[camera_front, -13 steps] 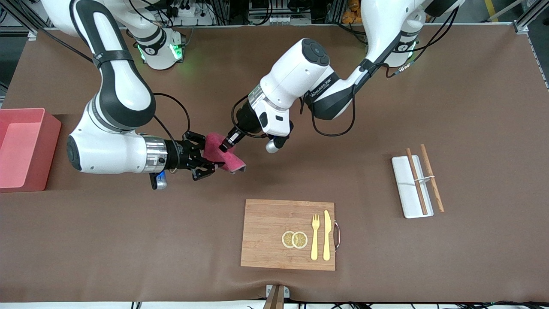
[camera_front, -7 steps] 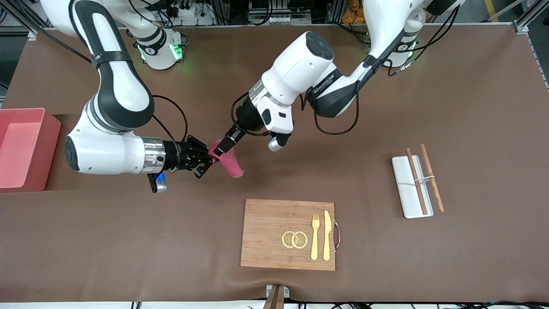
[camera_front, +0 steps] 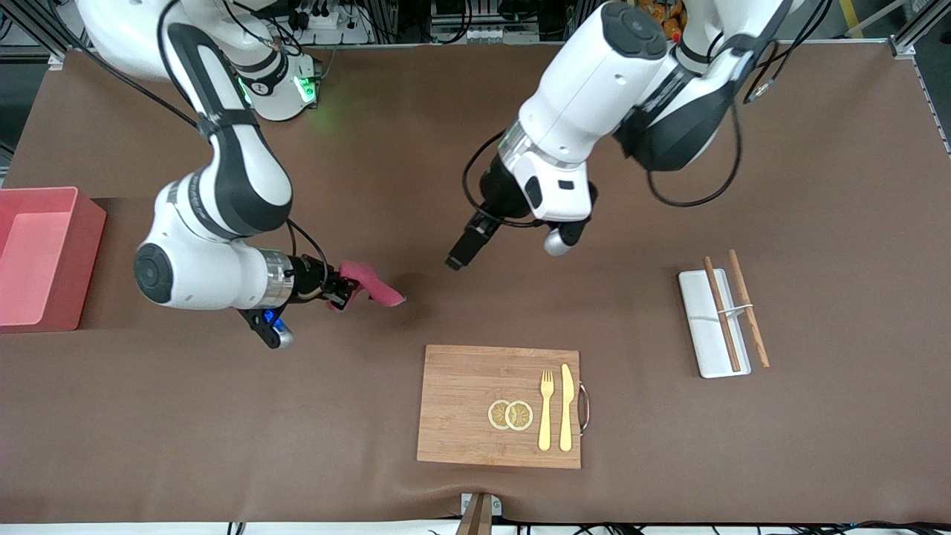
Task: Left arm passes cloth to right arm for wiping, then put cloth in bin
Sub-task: 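Carry the cloth with the right gripper while the left gripper withdraws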
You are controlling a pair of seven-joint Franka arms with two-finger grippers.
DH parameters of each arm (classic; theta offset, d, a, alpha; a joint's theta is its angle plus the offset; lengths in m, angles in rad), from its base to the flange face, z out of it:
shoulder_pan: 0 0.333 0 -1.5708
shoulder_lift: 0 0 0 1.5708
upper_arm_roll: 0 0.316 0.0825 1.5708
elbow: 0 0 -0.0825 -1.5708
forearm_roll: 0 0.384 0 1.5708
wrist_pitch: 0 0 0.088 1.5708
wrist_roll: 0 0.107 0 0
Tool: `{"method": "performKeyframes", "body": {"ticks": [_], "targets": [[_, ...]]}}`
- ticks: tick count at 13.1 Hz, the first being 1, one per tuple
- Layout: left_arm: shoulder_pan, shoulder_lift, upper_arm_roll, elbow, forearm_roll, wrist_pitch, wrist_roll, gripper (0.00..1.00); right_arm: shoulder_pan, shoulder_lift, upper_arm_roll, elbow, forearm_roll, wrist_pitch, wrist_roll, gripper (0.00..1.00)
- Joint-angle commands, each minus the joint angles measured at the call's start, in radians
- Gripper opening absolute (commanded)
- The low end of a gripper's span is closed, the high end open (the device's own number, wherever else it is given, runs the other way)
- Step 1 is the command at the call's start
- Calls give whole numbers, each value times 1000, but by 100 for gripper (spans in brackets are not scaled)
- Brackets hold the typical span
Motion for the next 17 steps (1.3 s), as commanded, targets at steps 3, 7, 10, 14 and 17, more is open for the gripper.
{"method": "performKeyframes", "body": {"ticks": [3, 7, 10, 14, 17], "targets": [[143, -104, 4, -25, -1, -294, 307, 100, -98, 44, 2, -158, -42, 183, -370, 0], [299, -151, 4, -35, -1, -457, 593, 100, -289, 110, -3, -149, -75, 197, -838, 0], [404, -174, 4, -47, -1, -519, 792, 100, -397, 116, -12, -132, -282, 260, -979, 0], [497, -217, 4, -82, 0, -531, 983, 100, -553, 116, -12, -55, -428, 262, -1267, 0], [511, -230, 4, -85, 16, -531, 1027, 100, -609, 110, -12, 39, -642, 260, -1404, 0]]}}
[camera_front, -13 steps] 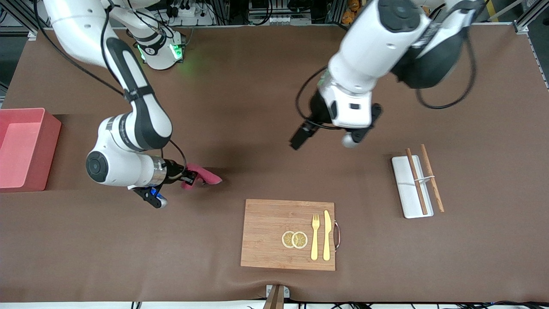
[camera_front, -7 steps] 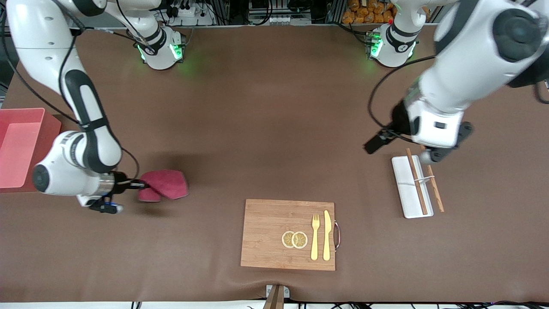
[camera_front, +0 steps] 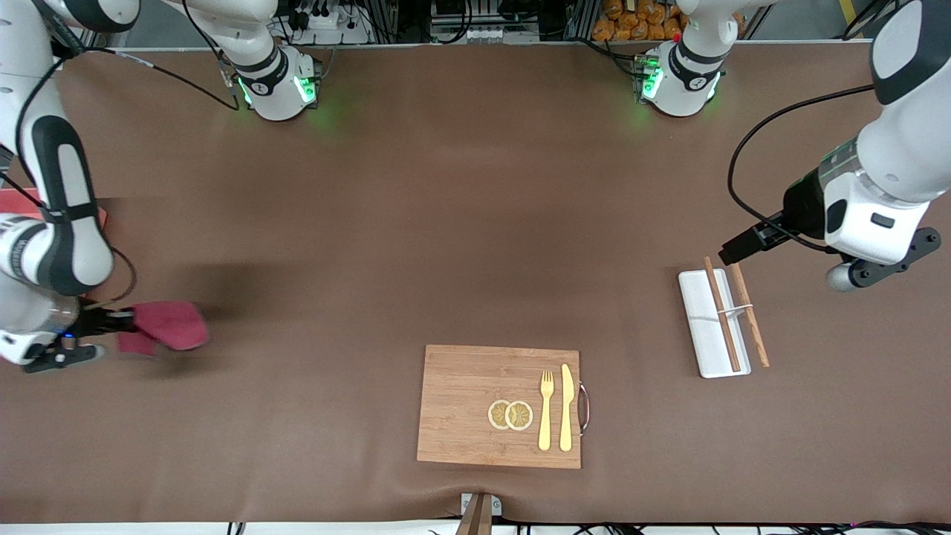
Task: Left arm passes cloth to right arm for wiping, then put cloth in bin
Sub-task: 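Carry the cloth with the right gripper while the left gripper withdraws, then wipe the table with the cloth held in the right gripper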
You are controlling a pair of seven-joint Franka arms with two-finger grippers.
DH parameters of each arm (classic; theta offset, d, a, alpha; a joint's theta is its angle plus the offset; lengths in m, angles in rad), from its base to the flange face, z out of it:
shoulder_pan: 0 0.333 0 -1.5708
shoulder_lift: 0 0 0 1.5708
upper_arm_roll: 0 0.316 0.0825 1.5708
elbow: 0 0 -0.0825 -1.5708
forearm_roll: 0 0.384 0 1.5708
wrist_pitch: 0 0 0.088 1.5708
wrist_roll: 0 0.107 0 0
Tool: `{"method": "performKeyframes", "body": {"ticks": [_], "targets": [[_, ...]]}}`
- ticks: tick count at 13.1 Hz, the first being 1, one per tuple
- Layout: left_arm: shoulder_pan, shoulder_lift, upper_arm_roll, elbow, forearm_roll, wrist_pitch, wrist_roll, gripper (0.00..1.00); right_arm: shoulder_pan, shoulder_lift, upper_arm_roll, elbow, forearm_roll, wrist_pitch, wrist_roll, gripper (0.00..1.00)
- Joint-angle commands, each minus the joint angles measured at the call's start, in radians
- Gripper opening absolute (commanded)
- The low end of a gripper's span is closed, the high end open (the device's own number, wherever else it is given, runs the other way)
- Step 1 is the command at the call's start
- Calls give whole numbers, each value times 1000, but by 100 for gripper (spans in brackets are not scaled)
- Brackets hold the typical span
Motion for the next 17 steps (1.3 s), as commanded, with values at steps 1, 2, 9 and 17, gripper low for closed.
{"method": "performKeyframes", "body": {"ticks": [1, 2, 9, 17], "targets": [[11, -49, -6, -41, 44, -2, 50, 100, -29, -7, 19, 88, -173, -15, -97, 0], [10, -57, -6, -41, 69, -2, 75, 100, -23, -6, 21, 82, -175, -15, -84, 0], [-163, -146, 234, -101, 81, -31, 259, 100, 184, 11, 30, -41, -48, -1, 320, 0], [-196, -178, 333, -127, 44, -36, 379, 100, 510, -4, 32, -93, 182, -13, 834, 0]]}}
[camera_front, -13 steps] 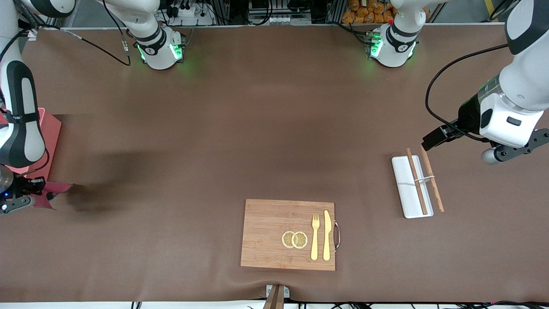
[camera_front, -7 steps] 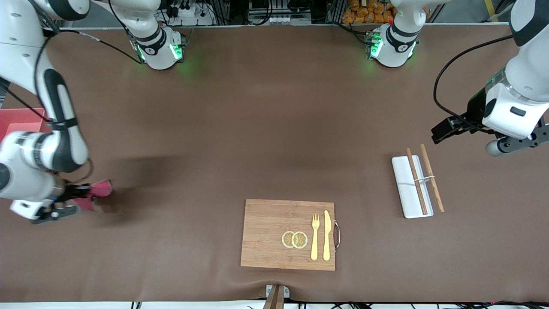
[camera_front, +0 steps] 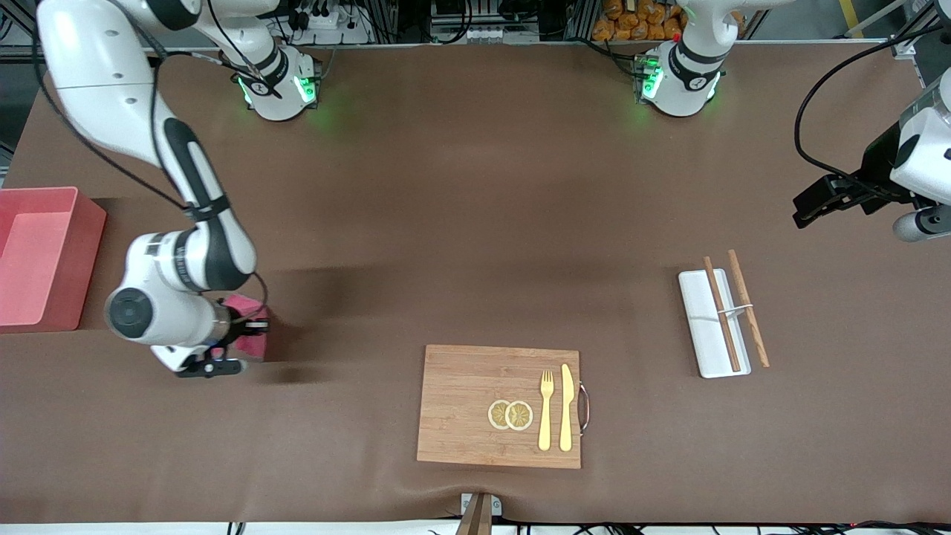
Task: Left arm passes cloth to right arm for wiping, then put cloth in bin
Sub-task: 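Wipe the table with the cloth held in the right gripper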
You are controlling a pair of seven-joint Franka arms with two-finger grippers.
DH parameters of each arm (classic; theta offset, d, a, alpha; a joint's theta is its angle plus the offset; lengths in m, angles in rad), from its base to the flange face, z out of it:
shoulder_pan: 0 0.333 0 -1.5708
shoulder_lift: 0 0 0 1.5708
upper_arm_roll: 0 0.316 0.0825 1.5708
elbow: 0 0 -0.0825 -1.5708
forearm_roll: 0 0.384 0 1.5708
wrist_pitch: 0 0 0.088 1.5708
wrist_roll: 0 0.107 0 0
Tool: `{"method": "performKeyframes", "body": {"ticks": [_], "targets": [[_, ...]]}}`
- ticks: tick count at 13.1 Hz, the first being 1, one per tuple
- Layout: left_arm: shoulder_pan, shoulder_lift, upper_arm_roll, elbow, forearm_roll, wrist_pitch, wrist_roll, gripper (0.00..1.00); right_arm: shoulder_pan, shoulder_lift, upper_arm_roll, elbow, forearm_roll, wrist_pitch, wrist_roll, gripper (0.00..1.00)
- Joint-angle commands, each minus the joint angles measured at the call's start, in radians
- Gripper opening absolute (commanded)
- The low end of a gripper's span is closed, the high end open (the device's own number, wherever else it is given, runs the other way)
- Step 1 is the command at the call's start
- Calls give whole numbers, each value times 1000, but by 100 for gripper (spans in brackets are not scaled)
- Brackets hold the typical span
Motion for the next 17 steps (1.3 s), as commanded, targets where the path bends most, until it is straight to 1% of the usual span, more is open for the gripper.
{"method": "performKeyframes", "body": {"ticks": [1, 2, 4, 5, 7, 8, 9, 10, 11, 13, 17], "targets": [[-8, -18, 4, -21, -11, -2, 13, 100, 134, -27, -11, -21, 92, -2, 196, 0], [-8, -18, 4, -23, -11, -2, 11, 100, 173, -33, -11, -20, 138, -2, 239, 0], [-8, -18, 3, -23, -13, -3, 4, 100, 223, -68, -11, -18, 192, -5, 316, 0], [-7, -19, 3, -23, -13, -5, -1, 100, 243, -88, -11, -9, 199, -21, 354, 0], [-7, -19, 3, -23, -13, -3, -7, 100, 228, -136, -17, 12, 197, -109, 345, 0], [-8, -18, 3, -21, -13, -5, -7, 100, 207, -162, -20, 35, 182, -185, 324, 0], [-8, -18, 3, -23, -14, -5, -8, 100, 184, -183, -23, 52, 171, -236, 287, 0], [-8, -18, 3, -23, -14, -3, -8, 100, 147, -208, -31, 54, 142, -267, 237, 0], [-8, -18, 3, -23, -14, -3, -8, 100, 106, -231, -31, 54, 116, -288, 166, 0], [-7, -16, 3, -23, -14, -3, -8, 100, 22, -259, -36, 54, 105, -319, 4, 0], [-7, -16, 3, -23, -14, -3, -12, 100, -192, -279, -36, 55, 53, -339, -372, 0]]}}
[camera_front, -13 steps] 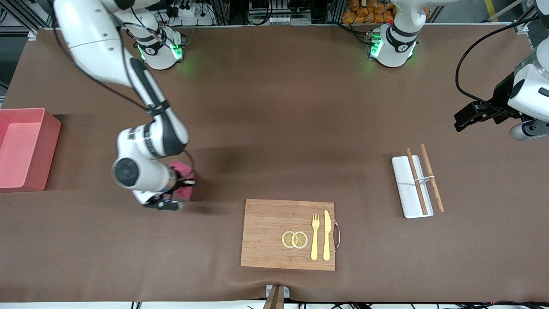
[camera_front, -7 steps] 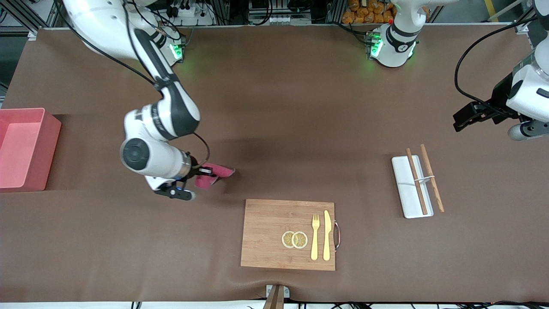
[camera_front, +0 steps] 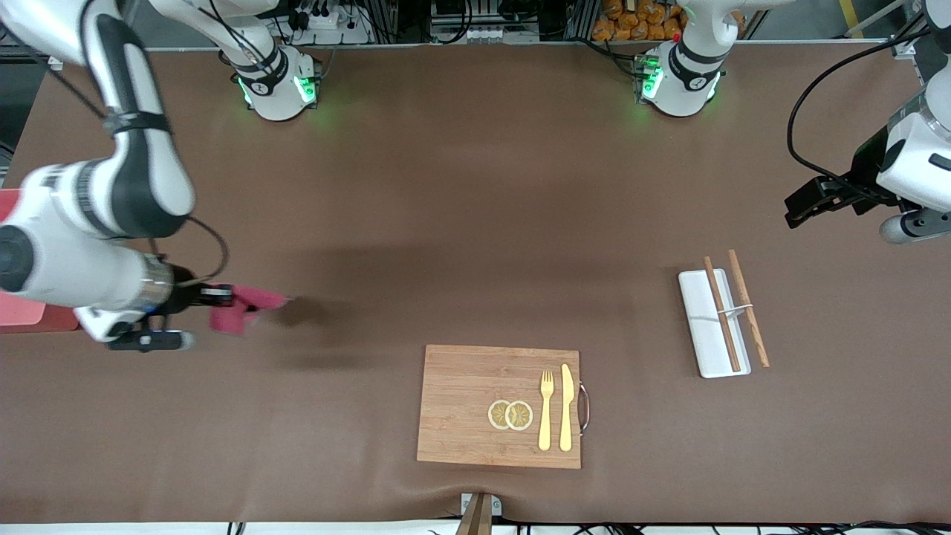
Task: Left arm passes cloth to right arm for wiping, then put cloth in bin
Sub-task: 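Move the cloth over the pink bin and open the right gripper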
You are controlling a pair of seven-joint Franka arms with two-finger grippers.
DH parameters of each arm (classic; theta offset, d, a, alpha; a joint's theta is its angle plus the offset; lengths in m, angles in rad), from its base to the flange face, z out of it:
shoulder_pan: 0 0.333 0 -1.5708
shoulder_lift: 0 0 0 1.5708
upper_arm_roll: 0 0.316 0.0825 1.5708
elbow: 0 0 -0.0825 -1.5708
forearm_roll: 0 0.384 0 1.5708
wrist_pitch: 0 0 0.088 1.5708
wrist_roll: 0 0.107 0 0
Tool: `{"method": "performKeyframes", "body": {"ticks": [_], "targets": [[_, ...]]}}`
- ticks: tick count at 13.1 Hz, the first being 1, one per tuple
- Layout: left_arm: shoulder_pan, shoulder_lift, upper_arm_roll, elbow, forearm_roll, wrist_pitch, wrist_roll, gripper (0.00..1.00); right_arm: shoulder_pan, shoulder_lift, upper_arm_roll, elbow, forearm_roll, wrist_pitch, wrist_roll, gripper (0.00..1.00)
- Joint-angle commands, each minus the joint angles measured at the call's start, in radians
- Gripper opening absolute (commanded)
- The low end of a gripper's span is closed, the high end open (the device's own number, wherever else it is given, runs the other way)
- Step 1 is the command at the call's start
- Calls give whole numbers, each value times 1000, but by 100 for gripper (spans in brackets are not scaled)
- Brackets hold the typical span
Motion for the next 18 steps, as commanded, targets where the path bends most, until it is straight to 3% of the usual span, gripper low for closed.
{"method": "performKeyframes", "body": {"ticks": [1, 7, 11, 16, 17, 18], "targets": [[-2, -16, 3, -10, -14, -4, -8, 100, -159, -27, 19, -14, -27, -18, -247, 0], [-3, -18, 3, -10, -14, -4, -10, 100, -499, -22, 20, 148, -131, -138, -722, 0], [-3, -30, -14, -9, -16, -7, -10, 100, -658, 12, 20, 156, -176, -123, -914, 0], [6, -27, -10, -9, -16, -20, -10, 100, -778, 165, 20, 150, -168, 107, -1061, 0], [6, -28, -10, -9, -16, -22, -8, 100, -781, 188, 20, 147, -166, 120, -1049, 13], [6, -28, -10, -9, -16, -22, -8, 100, -780, 209, 20, 147, -166, 123, -1045, 78]]}}
